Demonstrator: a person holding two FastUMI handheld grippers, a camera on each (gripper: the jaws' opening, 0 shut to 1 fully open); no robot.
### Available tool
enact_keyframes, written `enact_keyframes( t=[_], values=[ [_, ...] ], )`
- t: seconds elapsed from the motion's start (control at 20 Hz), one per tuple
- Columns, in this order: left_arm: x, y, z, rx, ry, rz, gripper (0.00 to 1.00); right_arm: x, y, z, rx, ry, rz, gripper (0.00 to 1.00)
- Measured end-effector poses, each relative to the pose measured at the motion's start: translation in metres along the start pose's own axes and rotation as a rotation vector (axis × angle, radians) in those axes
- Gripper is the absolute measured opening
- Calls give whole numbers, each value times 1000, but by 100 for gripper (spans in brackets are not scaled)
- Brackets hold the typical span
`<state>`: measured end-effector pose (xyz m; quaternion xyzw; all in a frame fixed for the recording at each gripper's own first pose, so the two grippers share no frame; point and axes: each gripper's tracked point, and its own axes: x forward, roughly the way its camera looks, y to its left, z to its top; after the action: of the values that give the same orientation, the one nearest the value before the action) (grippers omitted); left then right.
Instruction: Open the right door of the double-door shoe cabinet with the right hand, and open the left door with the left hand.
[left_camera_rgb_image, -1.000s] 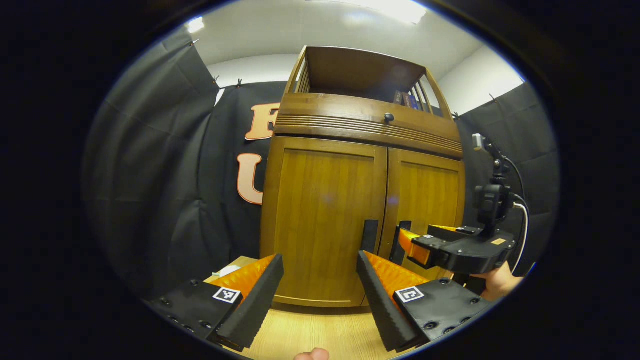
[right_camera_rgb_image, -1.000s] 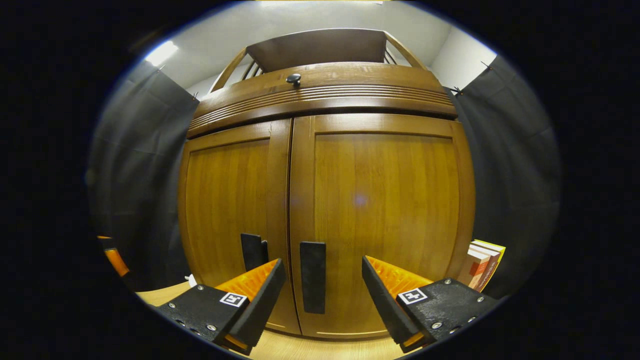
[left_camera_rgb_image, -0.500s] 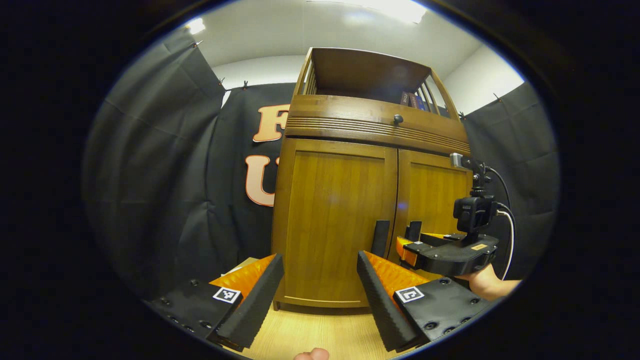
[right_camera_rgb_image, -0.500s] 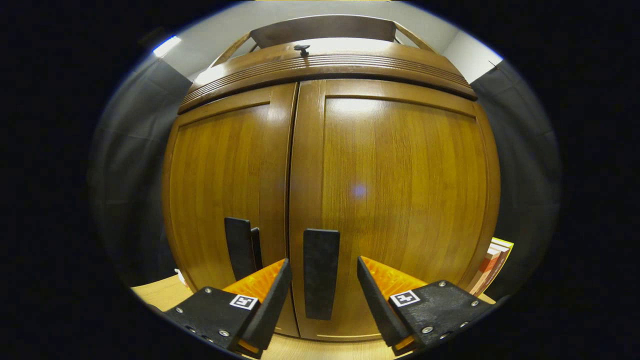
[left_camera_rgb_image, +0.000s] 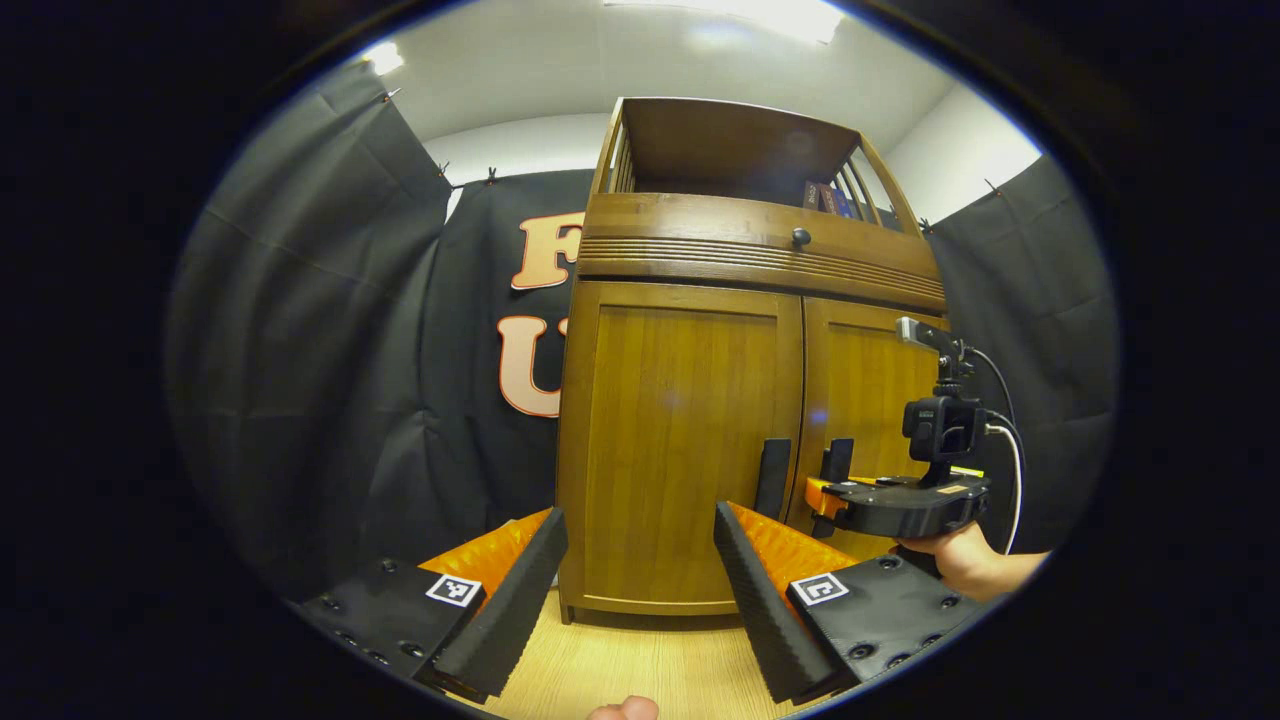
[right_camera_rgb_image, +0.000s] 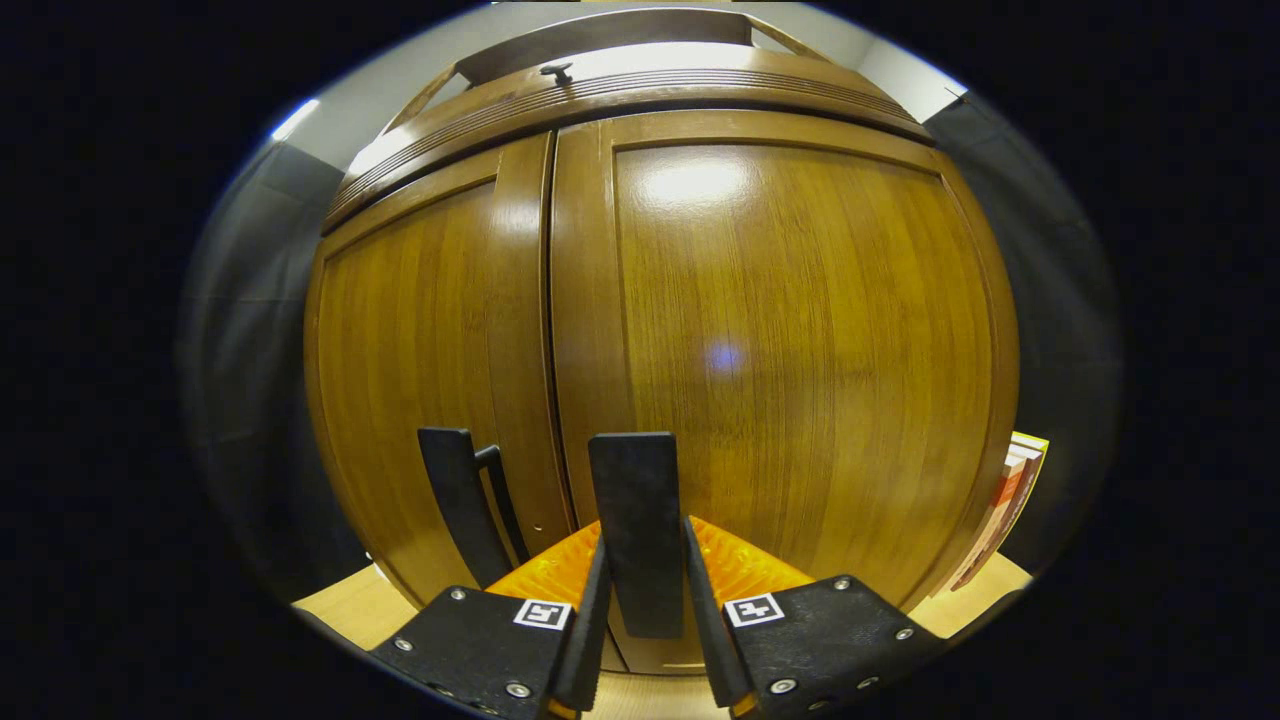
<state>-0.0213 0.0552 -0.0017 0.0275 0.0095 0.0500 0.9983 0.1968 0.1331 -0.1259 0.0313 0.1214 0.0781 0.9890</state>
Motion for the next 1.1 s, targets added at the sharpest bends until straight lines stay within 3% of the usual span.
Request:
enact_keyframes(
  t=[0.2,0.25,0.35,0.55,0.6,0.65,0.7,0.8,0.9,1.1],
  values=[
    [0,1,-1,3,-1,0,99,1,-1,0,-14,-21,15,33],
    [-1,-1,1,-4,-12,-5,94,2,1,0,-24,-18,26,30],
    [0,-8,1,-16,-12,-27,94,2,-1,-1,-66,-9,39,28],
    [-1,-14,1,-6,-14,-40,96,-4,-2,-4,-73,-24,18,31],
    [-2,-14,2,-7,-13,-41,96,-7,-2,-4,-76,-31,14,28],
    [-4,-15,1,-9,-11,-41,94,-10,-3,-5,-79,-34,14,31],
    [-5,-15,-1,-12,-7,-40,99,-15,-3,-5,-78,-37,17,31],
    [-7,-14,-3,-13,1,-34,94,-23,-3,-6,-73,-41,29,28],
    [-8,-14,-4,-12,6,-30,99,-31,-3,-7,-69,-33,34,27],
    [-10,-20,-4,-8,9,-38,96,-54,-5,-9,-59,-21,47,24]
  ],
)
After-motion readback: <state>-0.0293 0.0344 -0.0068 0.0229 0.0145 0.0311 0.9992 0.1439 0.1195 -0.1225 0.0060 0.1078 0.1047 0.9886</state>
